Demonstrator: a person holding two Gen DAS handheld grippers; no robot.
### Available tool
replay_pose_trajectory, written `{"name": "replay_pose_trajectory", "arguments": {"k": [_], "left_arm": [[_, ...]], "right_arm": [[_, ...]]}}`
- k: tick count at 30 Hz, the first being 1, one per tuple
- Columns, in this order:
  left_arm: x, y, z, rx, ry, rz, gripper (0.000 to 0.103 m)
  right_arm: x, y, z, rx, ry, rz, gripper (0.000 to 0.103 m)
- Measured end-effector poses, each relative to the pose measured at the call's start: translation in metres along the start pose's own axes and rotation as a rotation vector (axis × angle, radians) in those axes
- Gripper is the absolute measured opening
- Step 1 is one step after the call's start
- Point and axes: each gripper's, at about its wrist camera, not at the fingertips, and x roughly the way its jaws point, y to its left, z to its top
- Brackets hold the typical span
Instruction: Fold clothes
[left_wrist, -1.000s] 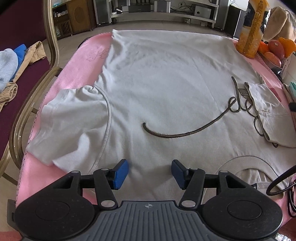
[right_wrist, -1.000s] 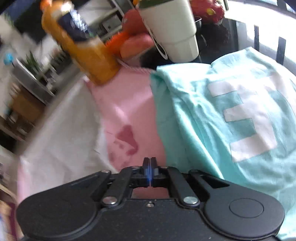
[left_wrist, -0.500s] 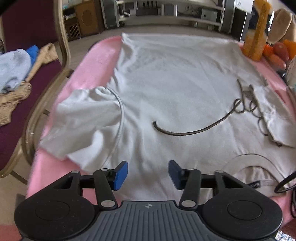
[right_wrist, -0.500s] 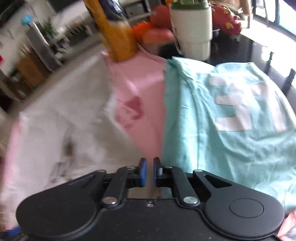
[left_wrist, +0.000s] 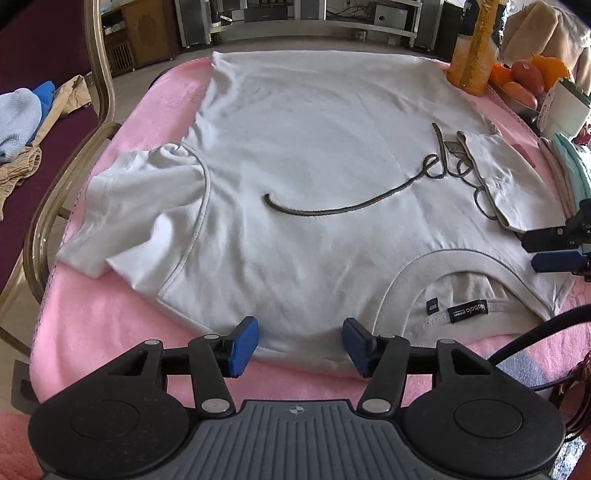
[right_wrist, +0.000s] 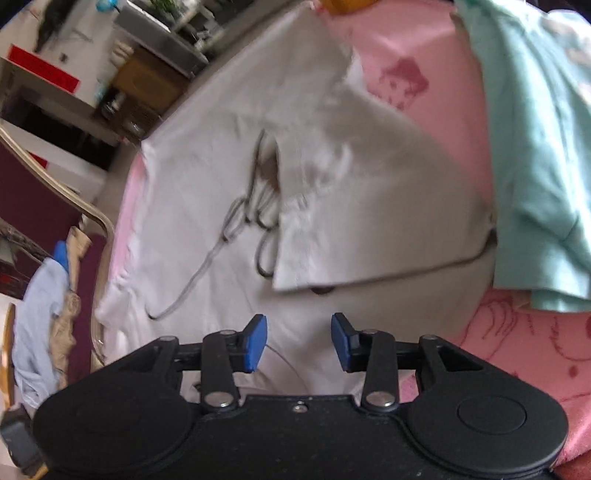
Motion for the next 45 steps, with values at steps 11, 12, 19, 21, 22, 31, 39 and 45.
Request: {"name": "replay_pose_trajectory", "arguments": {"k": [11, 12, 19, 21, 22, 31, 39, 45], "left_arm": [[-0.043, 0.138, 0.043, -0.506, -0.037, 0.014, 0.043], [-0.038, 0.148, 0.044, -0.553, -0.034, 0.02, 0.038], [-0.007, 0.198, 0.041, -0.838, -0.004, 0.028, 0.022], [-0.001, 0.2, 0.04, -0.876, 0.005, 0.015, 0.022], [0.001, 0.201, 0.041, -0.876, 0.005, 0.03, 0.023], [0.019, 0.202, 0.05, -0.876, 0.008, 0.166, 0.03], [0.022, 0.182, 0.058, -0.742, -0.032, 0.278, 0.001], [-0.013, 0.141, 0.074, -0.492, -0.234, 0.389, 0.001]], "right_arm": [[-0.084, 0.052, 0.027, -0.217, -0.302, 0.169, 0.048], [-0.085, 0.056, 0.031, -0.24, -0.33, 0.19, 0.048], [-0.055, 0.044, 0.043, -0.165, -0.355, 0.234, 0.048], [-0.054, 0.041, 0.044, -0.143, -0.328, 0.241, 0.048], [-0.056, 0.041, 0.044, -0.15, -0.33, 0.244, 0.048], [-0.054, 0.05, 0.04, -0.171, -0.337, 0.273, 0.048], [-0.049, 0.056, 0.038, -0.169, -0.339, 0.249, 0.048], [-0.055, 0.049, 0.039, -0.139, -0.367, 0.217, 0.048]]}}
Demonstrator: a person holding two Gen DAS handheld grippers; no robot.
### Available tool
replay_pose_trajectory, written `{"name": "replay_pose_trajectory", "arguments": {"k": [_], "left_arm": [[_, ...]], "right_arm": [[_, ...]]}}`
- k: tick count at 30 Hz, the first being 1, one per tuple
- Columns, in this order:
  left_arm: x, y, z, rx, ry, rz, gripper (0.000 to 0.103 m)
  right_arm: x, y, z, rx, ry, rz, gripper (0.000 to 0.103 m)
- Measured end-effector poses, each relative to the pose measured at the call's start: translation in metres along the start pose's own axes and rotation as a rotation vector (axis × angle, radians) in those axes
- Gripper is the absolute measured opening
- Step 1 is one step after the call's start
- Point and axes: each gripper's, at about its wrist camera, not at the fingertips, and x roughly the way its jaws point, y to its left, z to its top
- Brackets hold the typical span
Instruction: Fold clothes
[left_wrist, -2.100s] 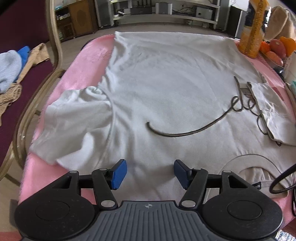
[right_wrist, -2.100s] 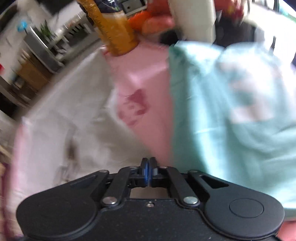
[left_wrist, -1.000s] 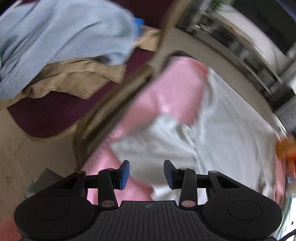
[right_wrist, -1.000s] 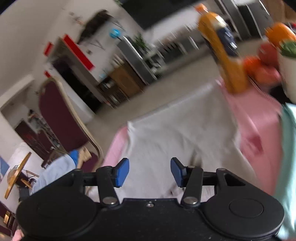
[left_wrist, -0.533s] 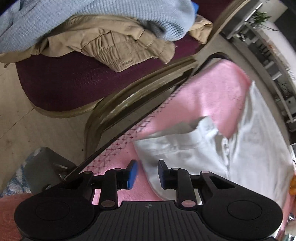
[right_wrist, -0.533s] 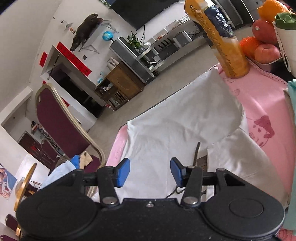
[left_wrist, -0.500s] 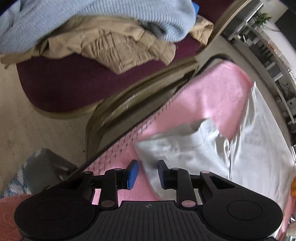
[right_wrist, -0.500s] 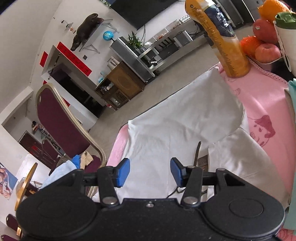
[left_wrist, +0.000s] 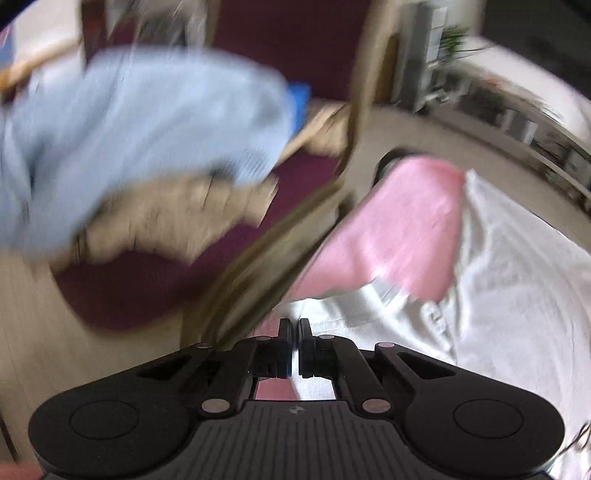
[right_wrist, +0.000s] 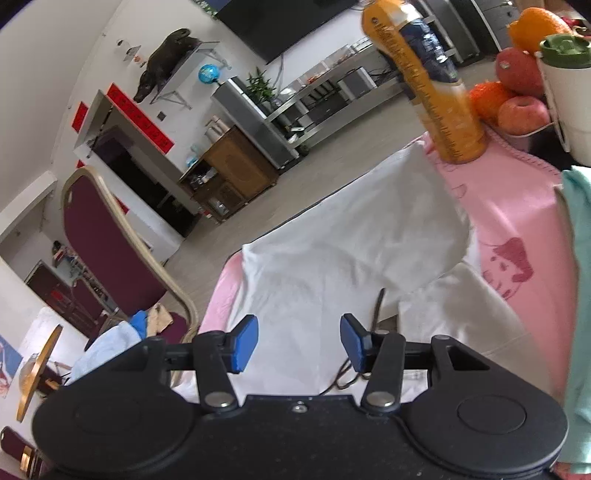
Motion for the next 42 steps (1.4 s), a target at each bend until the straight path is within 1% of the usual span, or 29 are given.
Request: {"name": "replay_pose_trajectory", "arguments": {"k": [3, 5, 7, 9, 11, 12, 13, 14, 15, 16, 18, 20, 21, 22, 23, 24, 25, 27, 28, 29, 31, 32, 33, 34, 37, 40, 41, 42], "left_arm": [[-0.028, -0.029, 0.0, 0.156, -0.13, -0.025, 0.001], [-0.042, -0.054, -0.001, 0.257, -0.203, -0.063, 0.001], [-0.063, -0.08, -0.016, 0.378, -0.271, -0.104, 0.001], [-0.084, -0.104, -0.038, 0.517, -0.332, -0.152, 0.001], [-0.095, -0.129, -0.071, 0.689, -0.374, -0.201, 0.001], [-0.1, -0.141, -0.088, 0.778, -0.393, -0.222, 0.003], [-0.103, -0.151, -0.107, 0.876, -0.403, -0.224, 0.008], [-0.105, -0.159, -0.125, 0.969, -0.41, -0.226, 0.012], [-0.104, -0.163, -0.14, 1.035, -0.398, -0.229, 0.016], [-0.103, -0.163, -0.151, 1.085, -0.377, -0.236, 0.019], [-0.108, -0.157, -0.16, 1.132, -0.341, -0.221, 0.02], [-0.109, -0.142, -0.15, 1.107, -0.294, -0.203, 0.028], [-0.11, -0.13, -0.138, 1.057, -0.265, -0.21, 0.037], [-0.108, -0.119, -0.125, 0.998, -0.237, -0.215, 0.039], [-0.106, -0.108, -0.112, 0.935, -0.208, -0.219, 0.04], [-0.101, -0.095, -0.097, 0.846, -0.174, -0.22, 0.041], [-0.095, -0.079, -0.082, 0.731, -0.131, -0.219, 0.04], [-0.075, -0.046, -0.054, 0.457, -0.019, -0.233, 0.04], [-0.062, -0.03, -0.047, 0.327, 0.043, -0.248, 0.04], [-0.052, -0.019, -0.043, 0.221, 0.095, -0.269, 0.04], [-0.027, -0.003, -0.041, 0.042, 0.209, -0.317, 0.039], [-0.018, 0.0, -0.042, -0.009, 0.25, -0.339, 0.039], [-0.011, 0.002, -0.044, -0.057, 0.286, -0.359, 0.039], [-0.007, 0.003, -0.045, -0.087, 0.304, -0.375, 0.039], [-0.007, -0.001, -0.047, -0.109, 0.307, -0.413, 0.04], [-0.005, -0.011, -0.051, -0.087, 0.321, -0.405, 0.04], [-0.005, -0.009, -0.053, -0.092, 0.323, -0.392, 0.039], [-0.005, -0.008, -0.054, -0.097, 0.324, -0.378, 0.032]], "right_arm": [[-0.004, -0.009, 0.003, 0.049, -0.009, -0.009, 0.048], [-0.007, -0.015, 0.006, 0.082, -0.014, -0.014, 0.048], [-0.01, -0.021, 0.008, 0.115, -0.02, -0.02, 0.048], [-0.014, -0.028, 0.01, 0.149, -0.026, -0.02, 0.048], [-0.016, -0.034, 0.012, 0.183, -0.03, -0.017, 0.048], [-0.017, -0.038, 0.013, 0.198, -0.032, -0.017, 0.048], [-0.017, -0.04, 0.014, 0.212, -0.032, -0.018, 0.048], [-0.017, -0.043, 0.015, 0.224, -0.03, -0.018, 0.049], [-0.016, -0.044, 0.015, 0.235, -0.025, -0.016, 0.049], [-0.015, -0.046, 0.015, 0.246, -0.018, -0.014, 0.049], [-0.012, -0.047, 0.017, 0.251, -0.006, -0.011, 0.049], [-0.011, -0.044, 0.017, 0.23, 0.007, -0.018, 0.05], [-0.01, -0.043, 0.017, 0.219, 0.013, -0.022, 0.05], [-0.01, -0.041, 0.017, 0.208, 0.019, -0.026, 0.05], [-0.009, -0.041, 0.016, 0.203, 0.02, -0.03, 0.05], [-0.009, -0.041, 0.016, 0.2, 0.021, -0.034, 0.051], [-0.009, -0.041, 0.016, 0.197, 0.022, -0.037, 0.051], [-0.008, -0.042, 0.015, 0.191, 0.023, -0.045, 0.052], [-0.008, -0.042, 0.015, 0.188, 0.024, -0.048, 0.052], [-0.008, -0.042, 0.015, 0.185, 0.025, -0.052, 0.052], [-0.007, -0.042, 0.014, 0.179, 0.026, -0.059, 0.052], [-0.007, -0.042, 0.014, 0.176, 0.027, -0.063, 0.052], [-0.006, -0.042, 0.014, 0.173, 0.027, -0.067, 0.052], [-0.006, -0.042, 0.013, 0.17, 0.028, -0.07, 0.052], [-0.005, -0.042, 0.012, 0.161, 0.031, -0.079, 0.053], [-0.004, -0.042, 0.012, 0.154, 0.036, -0.08, 0.053], [-0.004, -0.042, 0.011, 0.151, 0.038, -0.081, 0.053], [-0.003, -0.041, 0.011, 0.148, 0.038, -0.083, 0.053]]}}
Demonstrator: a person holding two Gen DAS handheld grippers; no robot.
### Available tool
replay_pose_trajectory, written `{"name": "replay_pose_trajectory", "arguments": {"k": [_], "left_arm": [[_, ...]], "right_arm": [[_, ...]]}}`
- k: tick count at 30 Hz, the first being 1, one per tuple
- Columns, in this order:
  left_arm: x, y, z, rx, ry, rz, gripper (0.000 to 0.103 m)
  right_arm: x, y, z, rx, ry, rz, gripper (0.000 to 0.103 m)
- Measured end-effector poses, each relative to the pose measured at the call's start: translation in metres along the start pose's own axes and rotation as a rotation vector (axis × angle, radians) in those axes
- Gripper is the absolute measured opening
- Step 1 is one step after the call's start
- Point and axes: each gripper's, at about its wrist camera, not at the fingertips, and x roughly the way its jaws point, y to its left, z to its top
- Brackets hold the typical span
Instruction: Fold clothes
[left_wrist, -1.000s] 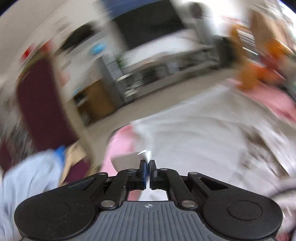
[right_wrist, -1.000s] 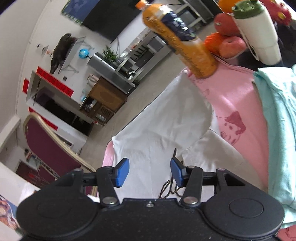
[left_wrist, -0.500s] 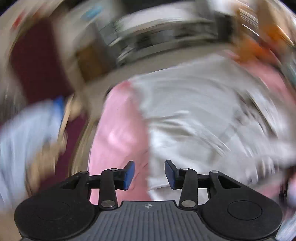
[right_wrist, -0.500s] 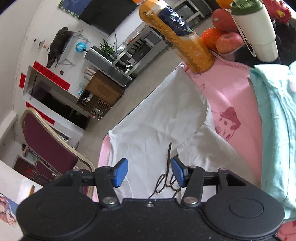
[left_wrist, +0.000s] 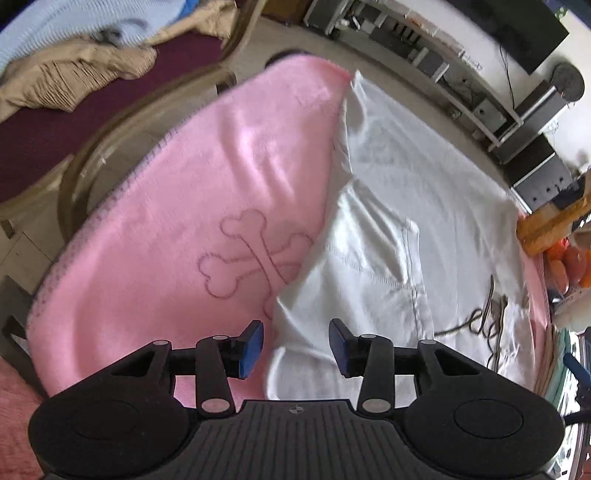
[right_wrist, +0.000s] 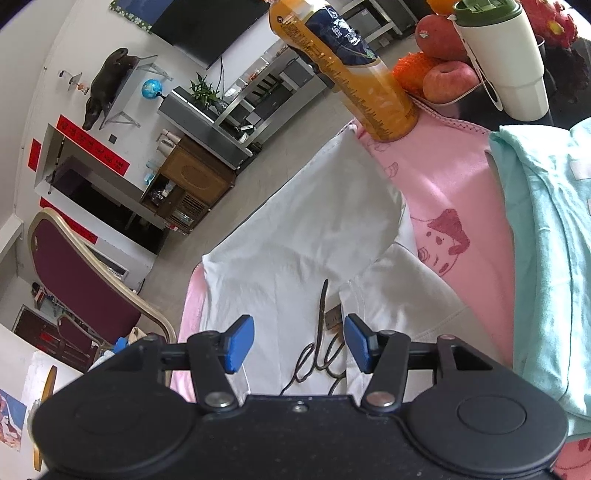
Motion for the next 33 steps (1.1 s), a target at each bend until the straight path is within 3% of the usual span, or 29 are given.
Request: {"name": "replay_pose_trajectory", "arguments": {"k": [2, 5, 8, 9, 13, 15, 19, 23, 28, 33], "left_arm": [[0.0, 0.003, -0.002, -0.014, 0.0, 0.025, 0.004], [0.0, 0.007, -0.005, -0.035, -0.001, 0.063, 0.003], [0.0, 0.012, -0.007, -0.056, -0.001, 0.1, 0.005], [0.0, 0.013, -0.008, -0.063, -0.002, 0.113, 0.013], [-0.001, 0.018, -0.012, -0.085, -0.007, 0.166, 0.02], [-0.008, 0.011, -0.012, -0.035, -0.057, 0.219, 0.017], [-0.021, -0.005, -0.012, 0.071, -0.153, 0.313, 0.02], [-0.016, -0.041, -0.014, 0.239, -0.163, 0.213, 0.033], [0.006, -0.062, -0.029, 0.368, -0.11, 0.153, 0.037], [-0.004, -0.059, -0.035, 0.382, -0.123, 0.173, 0.042]], "right_arm": [[0.0, 0.0, 0.0, -0.003, 0.001, -0.002, 0.053], [0.0, 0.0, 0.0, -0.005, 0.002, -0.004, 0.053], [0.001, -0.001, -0.001, -0.003, 0.006, -0.008, 0.054], [0.002, -0.001, 0.0, -0.003, 0.013, -0.012, 0.054], [0.006, -0.004, -0.001, -0.008, 0.032, -0.054, 0.056], [0.006, -0.007, 0.0, -0.006, 0.035, -0.096, 0.056], [0.009, -0.013, -0.001, 0.0, 0.054, -0.208, 0.055], [0.024, -0.016, -0.004, -0.07, 0.092, -0.33, 0.026], [0.044, -0.036, -0.012, -0.041, 0.176, -0.399, 0.023], [0.028, -0.031, -0.027, -0.092, 0.162, -0.469, 0.022]]}}
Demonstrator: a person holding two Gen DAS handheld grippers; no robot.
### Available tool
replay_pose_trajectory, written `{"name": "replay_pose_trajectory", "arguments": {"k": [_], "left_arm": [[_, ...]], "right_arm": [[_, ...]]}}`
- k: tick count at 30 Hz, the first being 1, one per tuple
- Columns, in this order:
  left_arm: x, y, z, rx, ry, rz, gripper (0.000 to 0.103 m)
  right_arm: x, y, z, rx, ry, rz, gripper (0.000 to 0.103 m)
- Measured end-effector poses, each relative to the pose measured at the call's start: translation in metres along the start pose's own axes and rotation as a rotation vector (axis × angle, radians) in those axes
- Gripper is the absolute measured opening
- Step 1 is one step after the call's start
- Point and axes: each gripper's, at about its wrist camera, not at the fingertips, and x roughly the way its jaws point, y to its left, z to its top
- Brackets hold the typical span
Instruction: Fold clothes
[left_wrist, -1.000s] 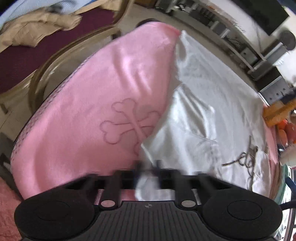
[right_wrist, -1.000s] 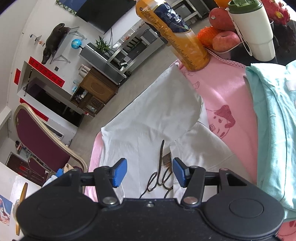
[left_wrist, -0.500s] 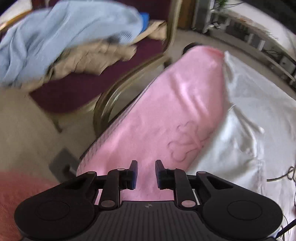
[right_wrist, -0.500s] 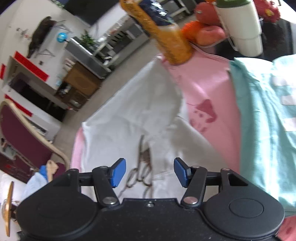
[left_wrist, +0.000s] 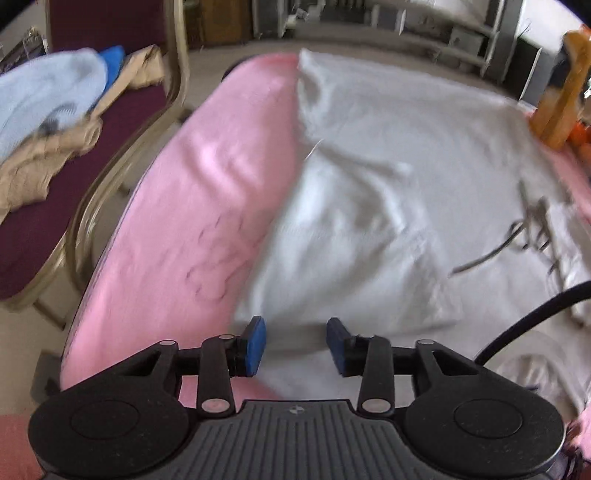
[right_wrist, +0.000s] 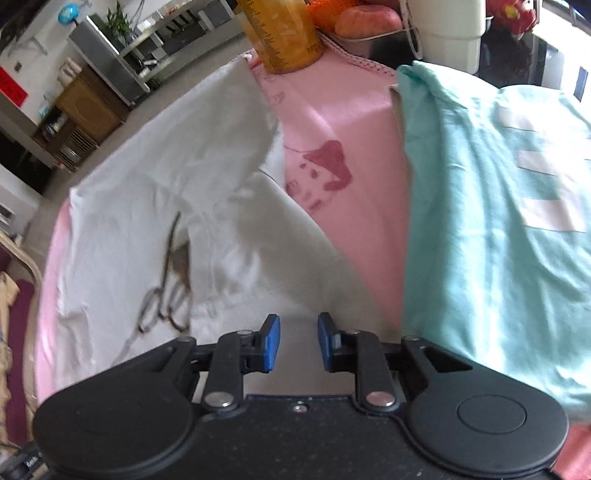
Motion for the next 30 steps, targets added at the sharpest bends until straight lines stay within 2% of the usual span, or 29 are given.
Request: {"name": "replay_pose_trajectory", "arguments": {"k": [2, 3, 5, 8, 10, 12, 14, 17, 19, 25, 30], "left_arm": [[-0.004, 0.001, -0.002, 0.006, -0.004, 0.008, 0.041], [-0.006, 0.002, -0.004, 0.009, -0.006, 0.013, 0.041], [-0.01, 0.003, -0.006, 0.014, -0.01, 0.021, 0.041], [-0.016, 0.004, -0.009, 0.023, -0.017, 0.034, 0.042], [-0.02, 0.005, -0.012, 0.029, -0.021, 0.042, 0.046], [-0.025, 0.006, -0.014, 0.035, -0.025, 0.051, 0.047], [-0.028, 0.007, -0.016, 0.041, -0.028, 0.058, 0.052], [-0.028, 0.008, -0.018, 0.052, -0.016, 0.058, 0.054], [-0.028, 0.008, -0.02, 0.059, -0.009, 0.057, 0.062], [-0.028, 0.009, -0.024, 0.08, 0.014, 0.056, 0.067], [-0.028, 0.009, -0.027, 0.099, 0.033, 0.057, 0.069]], "right_arm": [[-0.008, 0.0, -0.008, -0.018, -0.011, -0.042, 0.025], [-0.014, -0.001, -0.012, -0.016, -0.031, -0.035, 0.027], [-0.026, -0.006, -0.02, 0.003, -0.079, 0.017, 0.035], [-0.044, -0.015, -0.03, 0.049, -0.147, 0.117, 0.036], [-0.054, -0.015, -0.037, 0.048, -0.194, 0.14, 0.038], [-0.059, -0.009, -0.04, 0.008, -0.232, 0.116, 0.041], [-0.064, -0.003, -0.04, -0.022, -0.248, 0.103, 0.044], [-0.07, -0.002, -0.039, 0.005, -0.256, 0.114, 0.047], [-0.08, -0.002, -0.04, 0.031, -0.278, 0.122, 0.048], [-0.1, -0.008, -0.044, 0.112, -0.332, 0.139, 0.059], [-0.101, -0.023, -0.051, 0.232, -0.34, 0.176, 0.061]]}}
